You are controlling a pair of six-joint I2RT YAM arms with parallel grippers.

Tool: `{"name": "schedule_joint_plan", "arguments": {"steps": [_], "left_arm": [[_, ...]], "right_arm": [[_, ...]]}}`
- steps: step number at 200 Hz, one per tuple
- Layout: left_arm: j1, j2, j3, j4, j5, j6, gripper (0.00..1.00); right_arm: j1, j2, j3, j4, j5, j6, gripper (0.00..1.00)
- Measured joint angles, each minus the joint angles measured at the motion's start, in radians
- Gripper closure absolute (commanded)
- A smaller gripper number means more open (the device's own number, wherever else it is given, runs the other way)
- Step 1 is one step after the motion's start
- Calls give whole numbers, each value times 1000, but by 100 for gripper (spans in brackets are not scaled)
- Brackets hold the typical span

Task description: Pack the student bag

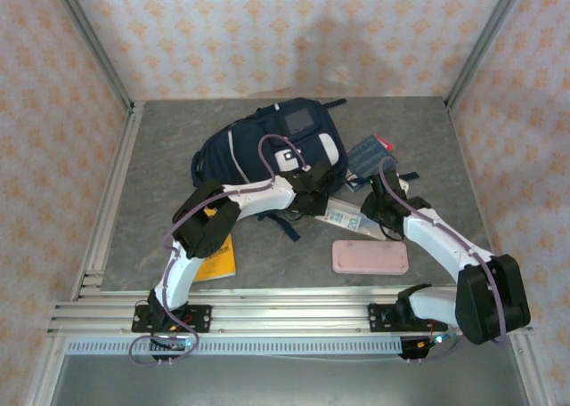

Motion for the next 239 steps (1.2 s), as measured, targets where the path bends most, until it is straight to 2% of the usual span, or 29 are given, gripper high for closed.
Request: {"name": "schedule_joint_plan", "arguments": {"steps": [51,128,156,208,239], "left_arm": [[0,-35,-47,66,34,-12,100],[3,-320,-94,95,71,-73,100],[27,-406,-143,116,71,-86,100],[152,-513,-305,126,91,-122,100],[189,-562,-372,159,113,-189,100]], "right_arm": [[0,-10,9,-28,6,-35,38],[-1,-82,42,-45,-20,-59,24],[-18,-81,42,-43,-68,-57,20],[-24,-80,40,52,-216,-3,21],[-23,-45,-14,214,-318,208,24]]}}
